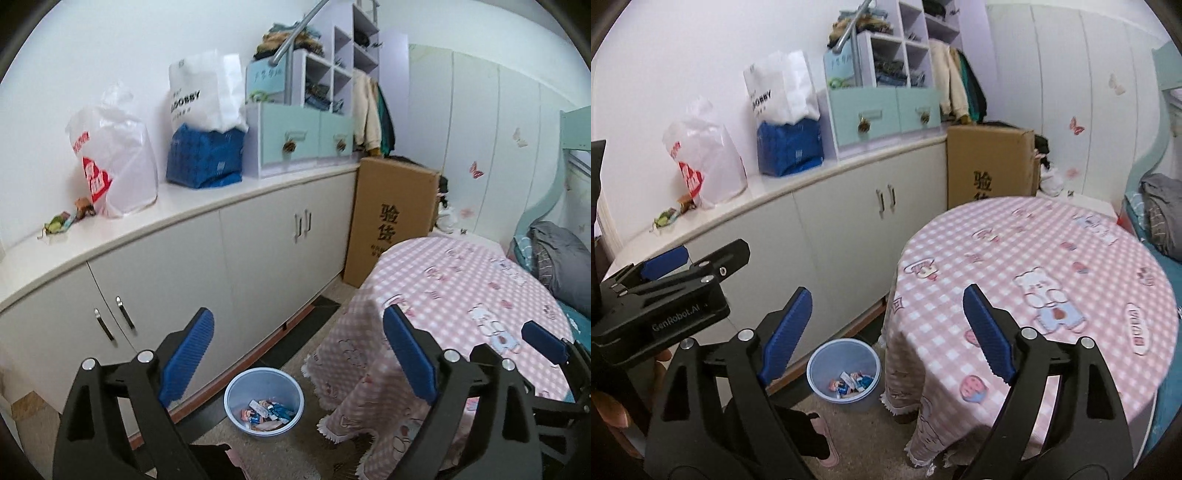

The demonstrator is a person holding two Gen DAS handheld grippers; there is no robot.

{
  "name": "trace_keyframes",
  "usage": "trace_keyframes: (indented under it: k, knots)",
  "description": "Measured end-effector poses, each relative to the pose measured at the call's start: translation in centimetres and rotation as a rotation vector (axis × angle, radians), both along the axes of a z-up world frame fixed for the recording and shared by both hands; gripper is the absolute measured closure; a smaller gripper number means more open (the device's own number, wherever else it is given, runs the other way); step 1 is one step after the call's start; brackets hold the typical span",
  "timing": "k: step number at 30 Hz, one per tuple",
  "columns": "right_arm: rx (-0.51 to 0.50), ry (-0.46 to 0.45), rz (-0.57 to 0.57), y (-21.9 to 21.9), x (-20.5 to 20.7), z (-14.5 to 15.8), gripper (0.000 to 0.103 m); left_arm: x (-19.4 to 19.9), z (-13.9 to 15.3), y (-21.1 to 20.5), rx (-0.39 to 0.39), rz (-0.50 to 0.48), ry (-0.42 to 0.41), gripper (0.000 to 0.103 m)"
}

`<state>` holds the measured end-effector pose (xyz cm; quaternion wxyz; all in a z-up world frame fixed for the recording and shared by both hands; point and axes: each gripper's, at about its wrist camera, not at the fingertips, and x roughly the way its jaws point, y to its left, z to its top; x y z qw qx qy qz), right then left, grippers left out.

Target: Collect trash

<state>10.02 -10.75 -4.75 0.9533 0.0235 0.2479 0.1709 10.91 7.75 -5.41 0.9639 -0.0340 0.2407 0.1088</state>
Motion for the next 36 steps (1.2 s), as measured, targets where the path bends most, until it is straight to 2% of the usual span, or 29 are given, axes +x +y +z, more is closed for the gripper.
trace_keyframes:
  k: [7,19,36]
  knots:
    - [0.015,-0.059,-0.034,-1.7,-3.6,2.7,0.017,-3.6,2.7,-1.5,0.025,-0.028,-0.059,0.011]
    - [0.012,-0.148,-0.071,-3.1,-8.9,6.0,0.016,-8.4,6.4,-2.6,0.02,-0.072,-0.153,0.007]
    - [-0.003,-0.227,-0.095,-3.6,-12.6,7.9,0.015,-11.5,8.4,-3.6,0.028,-0.09,-0.217,0.006]
